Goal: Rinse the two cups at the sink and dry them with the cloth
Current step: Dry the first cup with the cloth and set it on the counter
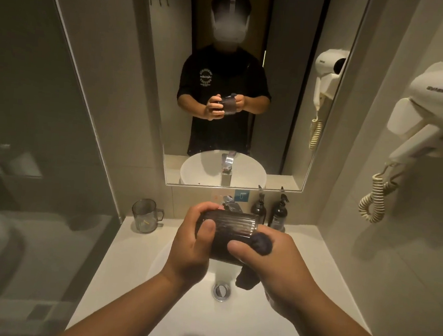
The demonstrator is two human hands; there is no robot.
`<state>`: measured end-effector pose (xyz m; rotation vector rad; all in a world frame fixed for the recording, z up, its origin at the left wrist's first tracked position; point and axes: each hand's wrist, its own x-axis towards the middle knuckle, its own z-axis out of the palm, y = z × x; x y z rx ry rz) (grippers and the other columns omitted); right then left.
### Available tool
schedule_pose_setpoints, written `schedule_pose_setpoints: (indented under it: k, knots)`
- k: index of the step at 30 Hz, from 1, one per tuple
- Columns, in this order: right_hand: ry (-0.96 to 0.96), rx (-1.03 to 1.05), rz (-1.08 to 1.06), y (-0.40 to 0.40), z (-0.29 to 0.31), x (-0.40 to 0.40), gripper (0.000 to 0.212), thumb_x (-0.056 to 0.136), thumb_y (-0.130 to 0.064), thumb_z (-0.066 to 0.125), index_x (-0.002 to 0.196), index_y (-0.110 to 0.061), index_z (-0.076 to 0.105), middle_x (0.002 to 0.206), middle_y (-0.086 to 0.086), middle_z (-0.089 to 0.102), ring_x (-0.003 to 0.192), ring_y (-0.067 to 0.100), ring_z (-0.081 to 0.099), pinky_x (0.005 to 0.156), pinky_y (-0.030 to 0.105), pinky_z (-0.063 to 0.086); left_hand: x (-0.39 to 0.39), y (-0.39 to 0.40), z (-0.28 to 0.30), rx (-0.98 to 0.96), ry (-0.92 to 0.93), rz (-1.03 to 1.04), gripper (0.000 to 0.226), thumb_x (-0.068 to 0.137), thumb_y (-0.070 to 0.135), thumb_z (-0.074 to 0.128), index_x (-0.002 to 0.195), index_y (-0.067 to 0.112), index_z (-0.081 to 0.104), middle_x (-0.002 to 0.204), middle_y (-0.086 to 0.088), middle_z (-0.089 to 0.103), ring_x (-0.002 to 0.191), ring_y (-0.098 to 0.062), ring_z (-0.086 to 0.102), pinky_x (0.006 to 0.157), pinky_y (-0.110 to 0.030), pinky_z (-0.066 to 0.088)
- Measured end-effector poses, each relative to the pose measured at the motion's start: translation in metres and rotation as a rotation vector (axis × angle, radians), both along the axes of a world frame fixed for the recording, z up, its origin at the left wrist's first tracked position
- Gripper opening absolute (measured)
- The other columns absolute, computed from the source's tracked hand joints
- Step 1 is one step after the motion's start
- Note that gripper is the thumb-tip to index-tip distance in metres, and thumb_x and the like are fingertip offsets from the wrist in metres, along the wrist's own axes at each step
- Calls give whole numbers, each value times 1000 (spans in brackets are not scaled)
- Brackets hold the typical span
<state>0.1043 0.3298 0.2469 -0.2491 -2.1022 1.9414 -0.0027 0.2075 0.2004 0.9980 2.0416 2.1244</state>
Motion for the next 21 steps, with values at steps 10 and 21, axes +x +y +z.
schedule_pose_setpoints:
  k: [10,21]
  knots:
    - [329,993,83,26,-16,2,14,83,-29,69,87,-18,62,80,-4,64,67,12,55,57,21,47,0,6,35,-52,-661,-236,48,97,53,44,110,13,68,104,-16,72,91,-27,71,68,-38,57]
    - [95,320,0,19,-6,1,25,83,-22,75,99,-39,65,85,-17,71,71,1,66,67,21,55,-3,15,9,24,-130,-67,40,82,56,47,109,29,60,111,-9,65,102,-31,65,73,-31,57]
